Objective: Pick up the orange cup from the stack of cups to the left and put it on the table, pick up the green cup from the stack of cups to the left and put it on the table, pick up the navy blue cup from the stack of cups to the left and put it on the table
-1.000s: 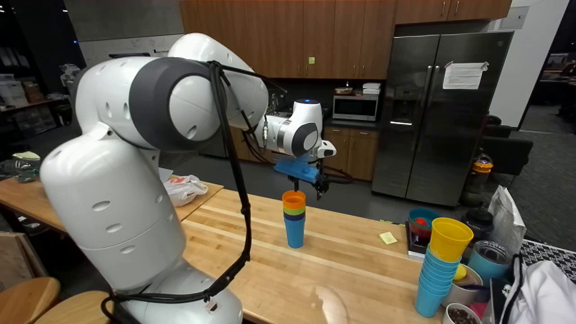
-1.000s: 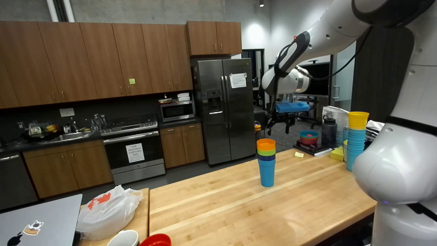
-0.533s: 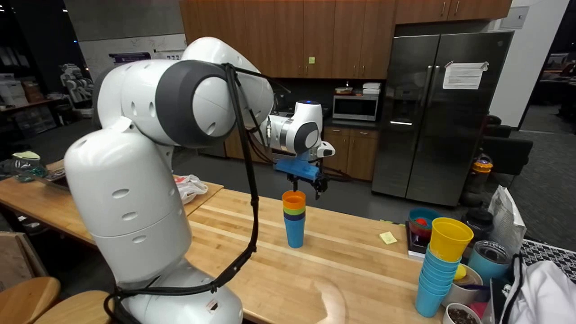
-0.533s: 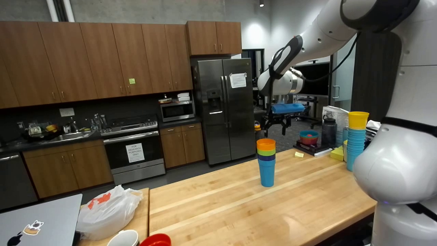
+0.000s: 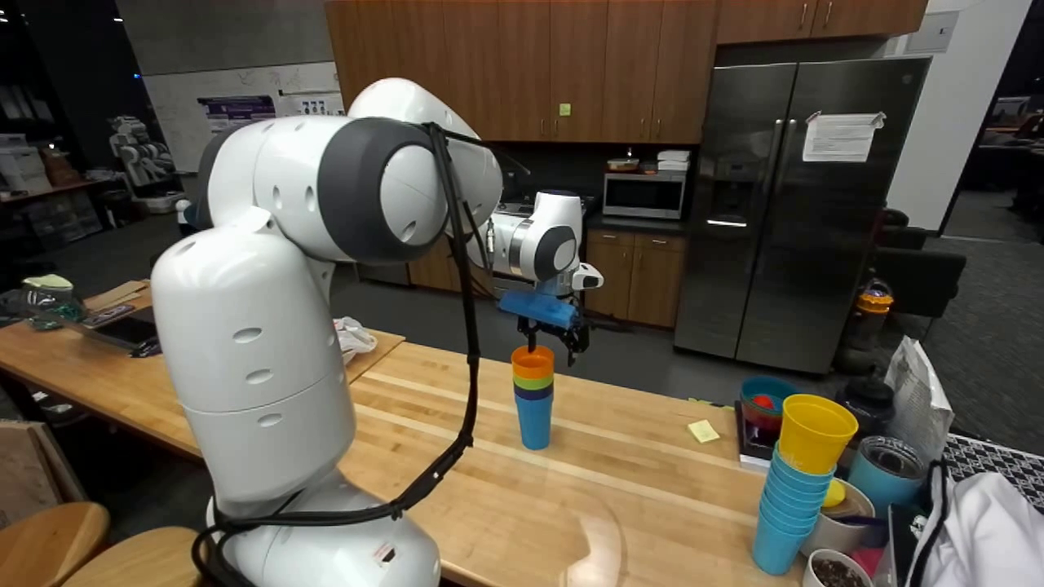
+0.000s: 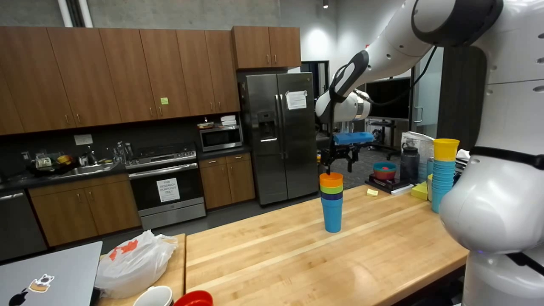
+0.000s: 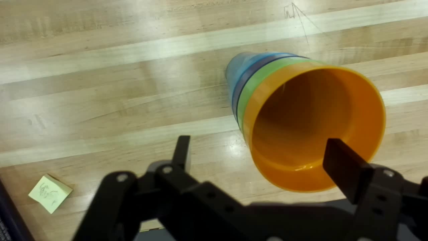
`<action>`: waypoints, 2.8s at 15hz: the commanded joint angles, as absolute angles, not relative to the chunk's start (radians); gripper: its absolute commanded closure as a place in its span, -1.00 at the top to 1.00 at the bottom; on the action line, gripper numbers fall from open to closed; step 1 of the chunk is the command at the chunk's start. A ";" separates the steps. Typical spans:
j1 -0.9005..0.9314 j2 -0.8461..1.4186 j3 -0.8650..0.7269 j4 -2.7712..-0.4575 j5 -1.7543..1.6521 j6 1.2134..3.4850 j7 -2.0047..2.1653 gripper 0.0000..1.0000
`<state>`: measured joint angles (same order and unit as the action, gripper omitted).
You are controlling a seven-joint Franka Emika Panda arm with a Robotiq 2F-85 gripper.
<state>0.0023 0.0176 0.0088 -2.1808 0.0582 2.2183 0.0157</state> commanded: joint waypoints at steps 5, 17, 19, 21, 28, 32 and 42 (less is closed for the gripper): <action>0.004 0.053 0.005 -2.146 0.027 2.189 0.040 0.06; 0.030 0.031 0.028 -2.137 -0.060 2.158 0.092 -0.98; 0.032 0.032 0.030 -2.137 -0.060 2.154 0.092 -0.98; 0.034 0.024 0.032 -2.145 -0.054 2.157 0.088 -0.98; 0.035 -0.032 0.038 -2.174 -0.040 2.171 0.069 -0.98; 0.042 -0.093 0.046 -2.197 -0.035 2.177 0.062 -0.98; 0.033 -0.316 0.027 -2.323 -0.009 2.206 0.020 -0.98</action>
